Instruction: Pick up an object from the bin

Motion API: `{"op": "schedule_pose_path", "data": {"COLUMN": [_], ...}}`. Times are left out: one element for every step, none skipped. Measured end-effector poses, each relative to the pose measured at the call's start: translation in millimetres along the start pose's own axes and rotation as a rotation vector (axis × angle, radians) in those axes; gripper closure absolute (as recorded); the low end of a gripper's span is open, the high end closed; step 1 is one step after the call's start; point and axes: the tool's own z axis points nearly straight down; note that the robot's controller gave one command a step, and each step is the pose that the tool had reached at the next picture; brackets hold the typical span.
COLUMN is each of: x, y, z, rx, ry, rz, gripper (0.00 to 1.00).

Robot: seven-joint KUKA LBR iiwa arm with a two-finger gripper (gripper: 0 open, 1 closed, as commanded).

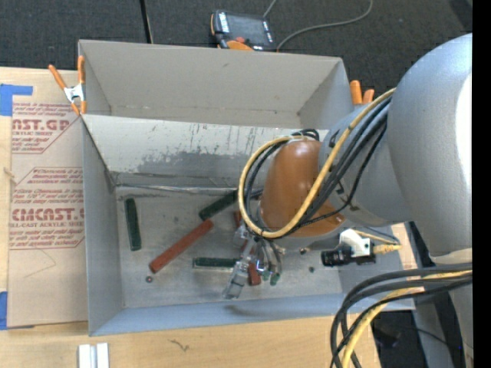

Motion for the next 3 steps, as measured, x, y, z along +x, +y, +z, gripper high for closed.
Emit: {"op": "schedule_pose_path", "data": {"x": [1.0,5.7,6.1], "y": [11.7,27.6,27.4], "z": [1.4,32.4,33.1], "rx": [0.001,0.003,0.003], "ry": [0.001,0.004,0.002], "rz": [0.087,0.265,0.264], "gripper": [0.0,0.0,0.0]}}
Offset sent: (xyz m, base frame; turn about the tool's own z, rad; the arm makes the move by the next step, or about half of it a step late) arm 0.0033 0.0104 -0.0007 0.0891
